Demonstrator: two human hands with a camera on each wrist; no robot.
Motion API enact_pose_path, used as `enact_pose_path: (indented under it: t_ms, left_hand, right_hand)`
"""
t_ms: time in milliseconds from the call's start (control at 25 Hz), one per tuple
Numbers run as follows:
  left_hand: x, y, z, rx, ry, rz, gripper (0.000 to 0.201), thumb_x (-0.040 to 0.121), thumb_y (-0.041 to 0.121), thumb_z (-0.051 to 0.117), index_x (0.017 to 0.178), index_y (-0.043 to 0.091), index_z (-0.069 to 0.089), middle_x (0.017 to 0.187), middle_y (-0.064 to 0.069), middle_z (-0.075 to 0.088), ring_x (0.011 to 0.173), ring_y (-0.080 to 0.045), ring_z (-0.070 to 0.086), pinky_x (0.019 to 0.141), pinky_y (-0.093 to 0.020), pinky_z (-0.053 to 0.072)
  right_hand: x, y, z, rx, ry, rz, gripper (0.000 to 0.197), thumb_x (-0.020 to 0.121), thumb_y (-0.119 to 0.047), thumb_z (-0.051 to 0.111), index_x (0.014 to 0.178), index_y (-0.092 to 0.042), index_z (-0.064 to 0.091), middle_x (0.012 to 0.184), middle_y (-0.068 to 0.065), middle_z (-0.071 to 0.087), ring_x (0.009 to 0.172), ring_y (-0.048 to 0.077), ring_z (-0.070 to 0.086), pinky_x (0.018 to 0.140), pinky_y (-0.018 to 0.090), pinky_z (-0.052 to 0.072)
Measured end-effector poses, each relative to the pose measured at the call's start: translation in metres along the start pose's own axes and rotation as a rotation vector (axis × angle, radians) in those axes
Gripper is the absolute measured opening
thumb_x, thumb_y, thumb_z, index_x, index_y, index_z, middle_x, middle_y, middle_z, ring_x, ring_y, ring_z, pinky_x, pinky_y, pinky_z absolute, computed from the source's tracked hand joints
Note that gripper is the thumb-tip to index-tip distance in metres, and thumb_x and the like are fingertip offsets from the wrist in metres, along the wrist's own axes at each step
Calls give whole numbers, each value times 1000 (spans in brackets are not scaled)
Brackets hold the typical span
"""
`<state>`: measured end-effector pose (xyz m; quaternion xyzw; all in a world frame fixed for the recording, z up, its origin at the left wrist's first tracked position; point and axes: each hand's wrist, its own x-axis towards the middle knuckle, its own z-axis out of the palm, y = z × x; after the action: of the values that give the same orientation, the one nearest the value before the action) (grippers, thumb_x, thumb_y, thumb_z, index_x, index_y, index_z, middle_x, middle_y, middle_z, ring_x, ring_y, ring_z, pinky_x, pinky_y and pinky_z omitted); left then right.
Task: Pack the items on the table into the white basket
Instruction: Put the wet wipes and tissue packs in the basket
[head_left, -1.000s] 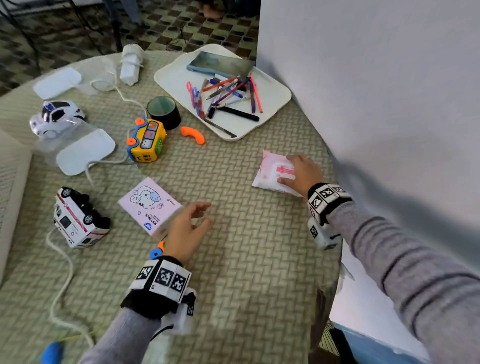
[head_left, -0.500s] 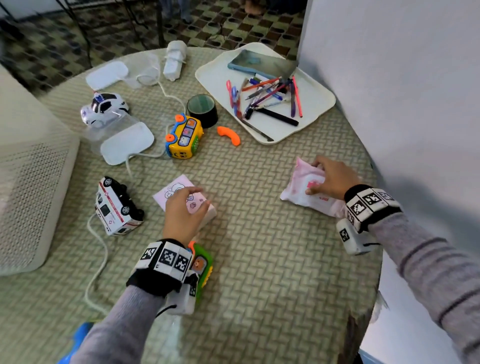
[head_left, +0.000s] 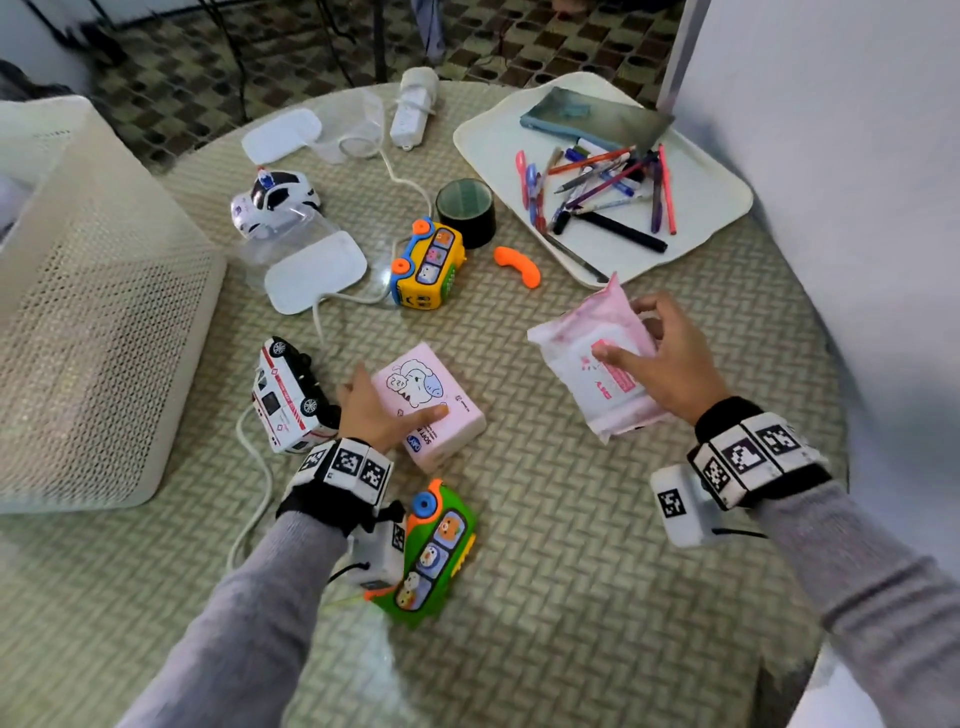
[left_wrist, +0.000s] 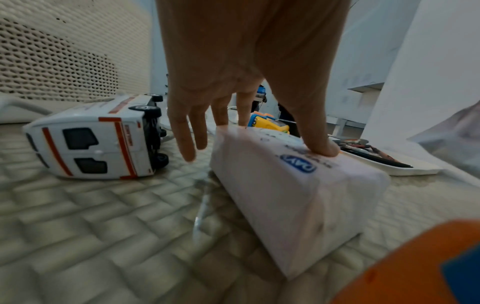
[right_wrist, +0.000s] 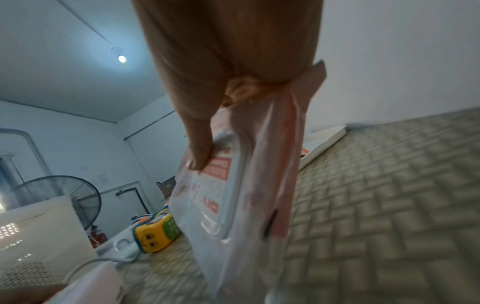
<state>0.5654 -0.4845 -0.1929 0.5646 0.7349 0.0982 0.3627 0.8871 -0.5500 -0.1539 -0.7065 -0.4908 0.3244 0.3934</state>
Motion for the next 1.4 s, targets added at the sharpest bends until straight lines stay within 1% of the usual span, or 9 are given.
enact_pose_path:
  t_ms: [120,240,360,600,720,920,1120,1240,1400]
  left_hand:
    - [-4,4,0,-120,-57,-32,70,56,34,91,112,6,59,101,-3,68,92,-16,63,69,-22,50]
    - [-15,13,2,-200,-93,17,79,65,20,86,128,10,38,99,-5,59,83,-14,57,68,-24,45]
    - [-15,17,9,-166,-160,103,74,72,12,81,127,15,32,102,-7,59,74,-7,55,60,-18,45]
    - [-7,28,20,32,-207,96,107,53,48,89,137,13,33,128,-2,53,120,-22,50,102,-37,41]
    - [-7,33,16,102,-237,68,118,30,62,88,129,17,44,120,1,59,117,-21,53,100,-38,44]
    - [-18,30,13,-71,-300,99,99,56,26,92,136,26,33,111,-7,66,99,-21,63,83,-35,52]
    - [-36,24,-5,-147,-164,242,98,58,24,90,136,23,32,117,-6,61,98,-21,62,86,-36,51]
    - [-52,25,-25,-267,-39,257,87,63,40,86,133,25,37,106,0,65,93,-18,64,84,-38,54]
    - [-88,14,-48,-416,-16,285,68,69,36,82,124,28,43,94,11,63,83,-4,63,65,-21,53]
  right_hand:
    - [-4,-5,12,79,20,21,51,71,-25,82,107,-25,47,88,-11,62,81,9,62,77,34,53]
    - [-11,-4,20,88,13,30,50,72,-25,82,107,-27,47,88,-10,63,79,9,62,77,35,54]
    - [-16,-1,23,106,26,44,50,72,-26,82,108,-27,48,93,-3,66,84,15,64,78,37,55]
    - [-31,2,19,102,71,60,49,74,-28,81,111,-23,49,90,-4,65,81,11,65,77,37,55]
    - [-41,5,17,116,70,78,51,74,-28,80,113,-21,49,93,-1,66,84,15,66,79,42,55]
    - [-59,7,11,130,123,109,52,77,-29,78,117,-22,46,91,-12,61,84,13,63,82,45,54]
    - [-80,-1,15,145,204,104,50,78,-27,77,119,-22,48,93,-19,59,83,11,62,83,47,53]
    - [-92,-8,19,147,241,96,53,76,-29,78,120,-23,49,106,-6,63,90,15,63,80,36,54]
    - [-116,-28,30,193,276,80,49,78,-24,78,118,-18,51,105,-1,63,81,1,61,61,5,46]
